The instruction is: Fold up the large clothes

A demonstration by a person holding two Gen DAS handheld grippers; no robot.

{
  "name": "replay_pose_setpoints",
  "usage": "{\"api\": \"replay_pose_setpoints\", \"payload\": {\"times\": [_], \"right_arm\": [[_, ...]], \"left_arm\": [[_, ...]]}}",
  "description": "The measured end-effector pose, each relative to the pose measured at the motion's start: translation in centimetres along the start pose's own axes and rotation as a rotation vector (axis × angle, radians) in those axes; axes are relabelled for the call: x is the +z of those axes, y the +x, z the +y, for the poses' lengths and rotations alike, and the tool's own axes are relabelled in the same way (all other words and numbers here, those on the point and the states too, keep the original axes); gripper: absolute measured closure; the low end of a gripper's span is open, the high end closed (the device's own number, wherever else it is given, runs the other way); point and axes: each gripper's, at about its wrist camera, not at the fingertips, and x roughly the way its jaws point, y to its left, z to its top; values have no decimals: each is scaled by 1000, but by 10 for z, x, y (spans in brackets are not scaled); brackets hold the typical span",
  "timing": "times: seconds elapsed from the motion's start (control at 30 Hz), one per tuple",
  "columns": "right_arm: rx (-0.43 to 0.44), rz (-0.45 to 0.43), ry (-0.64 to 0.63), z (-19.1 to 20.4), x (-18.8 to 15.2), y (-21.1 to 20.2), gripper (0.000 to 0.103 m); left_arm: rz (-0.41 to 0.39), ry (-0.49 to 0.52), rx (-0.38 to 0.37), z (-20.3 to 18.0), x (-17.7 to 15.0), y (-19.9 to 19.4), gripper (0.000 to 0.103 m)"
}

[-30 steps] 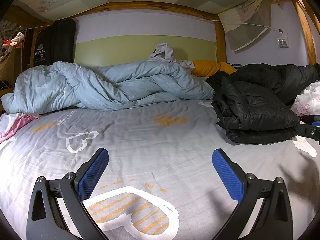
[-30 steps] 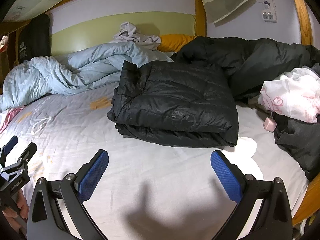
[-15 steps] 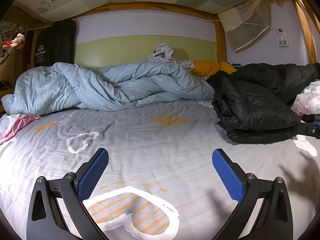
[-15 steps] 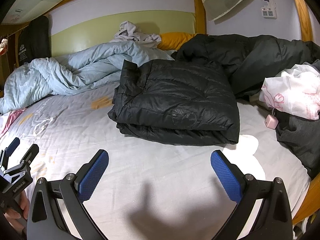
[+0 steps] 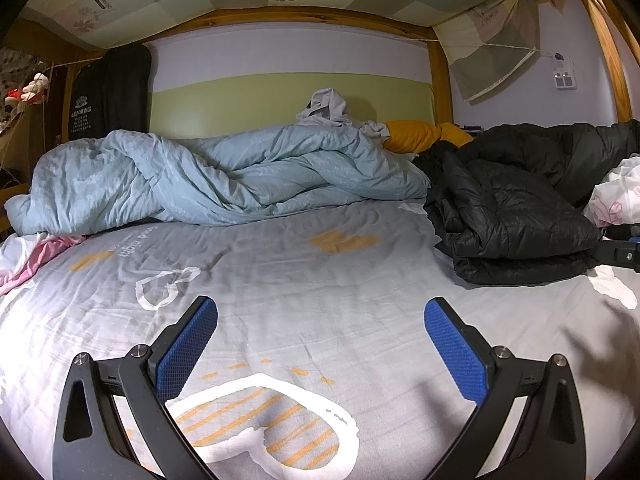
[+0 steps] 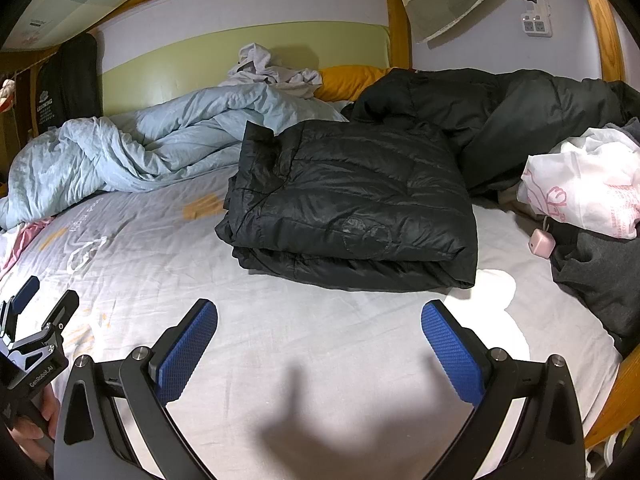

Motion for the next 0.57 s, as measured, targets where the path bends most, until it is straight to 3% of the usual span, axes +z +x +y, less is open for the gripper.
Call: {"api": "replay_pose_setpoints", "payload": {"times": [0.57], "right_arm": [[-1, -3, 4, 1, 0, -2, 0]], "left_arm": [[1, 4, -3, 1, 0, 0, 0]]}}
